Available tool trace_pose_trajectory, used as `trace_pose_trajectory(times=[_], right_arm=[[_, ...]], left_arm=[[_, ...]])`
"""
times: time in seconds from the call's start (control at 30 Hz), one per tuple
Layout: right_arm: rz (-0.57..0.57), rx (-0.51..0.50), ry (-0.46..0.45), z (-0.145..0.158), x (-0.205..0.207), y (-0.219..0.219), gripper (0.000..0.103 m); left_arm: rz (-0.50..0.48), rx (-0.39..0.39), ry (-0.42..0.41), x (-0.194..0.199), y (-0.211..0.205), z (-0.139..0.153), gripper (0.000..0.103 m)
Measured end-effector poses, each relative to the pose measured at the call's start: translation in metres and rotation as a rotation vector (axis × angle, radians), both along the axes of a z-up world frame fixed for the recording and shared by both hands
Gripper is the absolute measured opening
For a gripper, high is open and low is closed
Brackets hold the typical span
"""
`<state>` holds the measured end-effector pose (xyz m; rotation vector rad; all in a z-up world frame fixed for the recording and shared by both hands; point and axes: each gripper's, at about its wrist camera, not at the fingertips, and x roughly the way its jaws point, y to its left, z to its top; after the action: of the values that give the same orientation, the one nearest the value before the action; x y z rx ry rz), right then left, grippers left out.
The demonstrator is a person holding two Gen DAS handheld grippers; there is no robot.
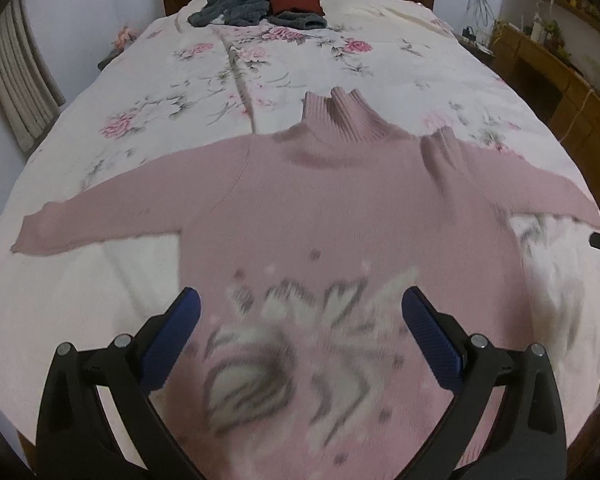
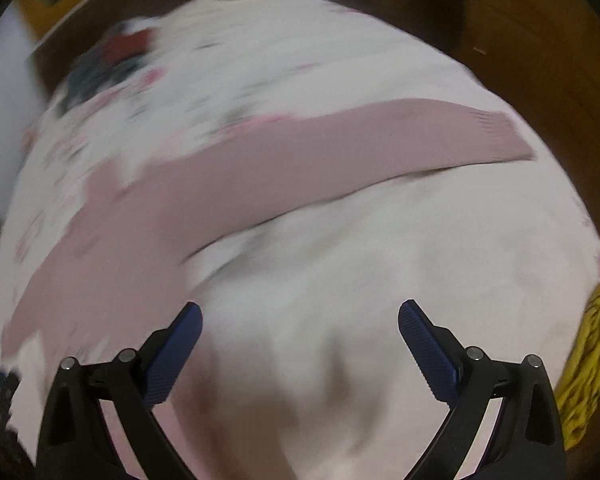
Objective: Fold small clothes
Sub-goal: 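Grasp the pink sweater's sleeve cuff with the right gripper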
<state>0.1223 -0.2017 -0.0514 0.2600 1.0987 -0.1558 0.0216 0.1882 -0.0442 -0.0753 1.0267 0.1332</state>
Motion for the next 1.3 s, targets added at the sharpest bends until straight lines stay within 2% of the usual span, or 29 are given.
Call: trace_pose_trajectory(times=[0.07,0.13,0.27,0.5,0.57,0.6,0.73,0.77,0.8,0.93,1.03,1.17,1.3], right_arm=[[-0.083,0.000,0.015,-0.006,0.025,-0.053,0.097],[-0.160,0.100,0.065,-0.032,0.046,-0.099,0.093],[-0.301,0.164,0.144,-0.068,0.071,-0.160,0.092],[-0.373,0.252,0.111,-0.096,0.099,-0.204,0.092],[-0.395,0.266,0.091,-0.099,0.100,-0.207,0.086],[-0.405,0.269,0.080,-0.100,0.101,-0.209,0.078],[-0.415,0.304,0.023,-0.093,0.117,-0.222,0.026],[-0.412,0.320,0.002,-0.090,0.115,-0.224,0.018],[-0.403,0.343,-0.027,-0.085,0.114,-0.224,0.006],[-0.397,0.360,-0.105,-0.066,0.105,-0.239,0.004],[-0.417,0.341,-0.050,-0.074,0.094,-0.245,0.004],[-0.421,0.334,-0.060,-0.076,0.093,-0.234,0.004],[-0.367,0.335,-0.132,-0.052,0.087,-0.216,0.004]], left_arm=[[0.005,-0.011,-0.005,0.023,-0.005,-0.003,0.100],[0.012,-0.016,-0.017,0.045,-0.011,-0.005,0.100],[0.023,-0.023,-0.032,0.081,-0.022,-0.012,0.100],[0.015,0.020,-0.037,0.114,-0.036,-0.023,0.100],[0.012,0.029,-0.038,0.116,-0.036,-0.026,0.100],[0.011,0.034,-0.039,0.115,-0.035,-0.027,0.100],[0.017,0.052,-0.026,0.112,-0.027,-0.034,0.100],[0.021,0.052,-0.022,0.112,-0.025,-0.035,0.100],[0.027,0.051,-0.019,0.111,-0.023,-0.036,0.100],[0.049,0.041,-0.019,0.106,-0.012,-0.037,0.100],[0.060,0.038,-0.012,0.103,-0.006,-0.039,0.100],[0.078,0.020,0.007,0.100,0.003,-0.043,0.100],[0.082,0.042,-0.004,0.093,0.012,-0.039,0.100]])
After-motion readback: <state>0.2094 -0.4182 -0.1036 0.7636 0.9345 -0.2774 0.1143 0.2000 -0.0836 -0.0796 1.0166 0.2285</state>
